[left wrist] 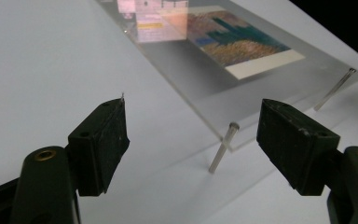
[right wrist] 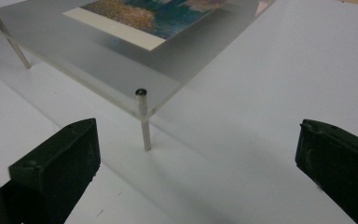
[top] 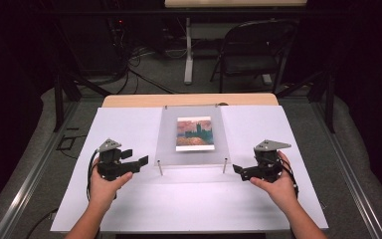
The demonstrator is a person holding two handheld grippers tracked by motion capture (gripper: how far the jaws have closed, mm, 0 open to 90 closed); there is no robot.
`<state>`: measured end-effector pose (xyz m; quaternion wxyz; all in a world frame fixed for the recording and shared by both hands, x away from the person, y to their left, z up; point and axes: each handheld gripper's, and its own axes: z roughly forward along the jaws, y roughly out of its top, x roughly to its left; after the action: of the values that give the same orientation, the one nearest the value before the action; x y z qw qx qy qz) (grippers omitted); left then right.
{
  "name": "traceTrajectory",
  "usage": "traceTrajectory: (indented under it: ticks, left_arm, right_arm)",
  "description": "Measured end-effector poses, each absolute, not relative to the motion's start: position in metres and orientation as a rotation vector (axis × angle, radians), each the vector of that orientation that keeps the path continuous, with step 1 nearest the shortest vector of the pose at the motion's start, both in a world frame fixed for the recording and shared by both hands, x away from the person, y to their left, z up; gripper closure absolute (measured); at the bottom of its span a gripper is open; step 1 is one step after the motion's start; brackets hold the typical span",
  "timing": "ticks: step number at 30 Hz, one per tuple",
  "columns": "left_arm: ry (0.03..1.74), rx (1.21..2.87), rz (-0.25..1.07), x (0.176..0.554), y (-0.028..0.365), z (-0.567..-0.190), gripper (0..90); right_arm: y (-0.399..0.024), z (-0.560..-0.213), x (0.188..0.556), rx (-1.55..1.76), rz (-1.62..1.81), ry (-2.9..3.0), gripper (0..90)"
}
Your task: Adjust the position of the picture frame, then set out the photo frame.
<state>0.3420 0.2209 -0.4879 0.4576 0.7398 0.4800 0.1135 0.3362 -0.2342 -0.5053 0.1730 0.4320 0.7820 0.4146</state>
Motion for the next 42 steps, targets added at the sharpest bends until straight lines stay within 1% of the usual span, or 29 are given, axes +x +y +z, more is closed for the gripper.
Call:
traceTrajectory:
  ticks: [6, 7, 12, 17, 18, 20, 25, 30, 33, 37, 42]
  left_arm:
    - [1.165, 1.851, 0.267, 0.361, 0.215, -0.481, 25.5]
    - [1.173, 1.862, 0.263, 0.373, 0.210, -0.481, 25.5]
    - [1.200, 1.857, 0.257, 0.387, 0.205, -0.480, 26.4]
    - [1.237, 1.839, 0.235, 0.414, 0.200, -0.479, 27.3]
    - [1.237, 1.839, 0.235, 0.414, 0.200, -0.479, 27.3]
    - [1.254, 1.845, 0.244, 0.426, 0.197, -0.477, 27.3]
    - [1.251, 1.851, 0.262, 0.438, 0.190, -0.475, 28.0]
    - [1.260, 1.867, 0.295, 0.457, 0.181, -0.474, 30.8]
    - [1.264, 1.868, 0.299, 0.460, 0.179, -0.474, 32.2]
    - [1.266, 1.869, 0.299, 0.469, 0.176, -0.475, 33.7]
    - [1.307, 1.853, 0.267, 0.479, 0.174, -0.480, 34.5]
  right_arm:
    - [-0.235, -0.493, 0.359, 1.232, 1.184, 2.198, 0.0]
    - [-0.235, -0.493, 0.369, 1.252, 1.177, 2.191, 0.0]
    - [-0.236, -0.494, 0.386, 1.279, 1.140, 2.187, 4.4]
    - [-0.234, -0.493, 0.406, 1.305, 1.134, 2.176, 13.5]
    - [-0.234, -0.493, 0.406, 1.305, 1.134, 2.176, 13.5]
    - [-0.234, -0.490, 0.418, 1.322, 1.157, 2.154, 14.7]
    - [-0.229, -0.486, 0.431, 1.328, 1.162, 2.148, 17.9]
    - [-0.219, -0.482, 0.449, 1.317, 1.153, 2.150, 19.7]
    - [-0.215, -0.482, 0.455, 1.303, 1.148, 2.154, 21.5]
    - [-0.209, -0.484, 0.464, 1.317, 1.129, 2.161, 24.5]
    - [-0.206, -0.487, 0.475, 1.359, 1.123, 2.168, 25.4]
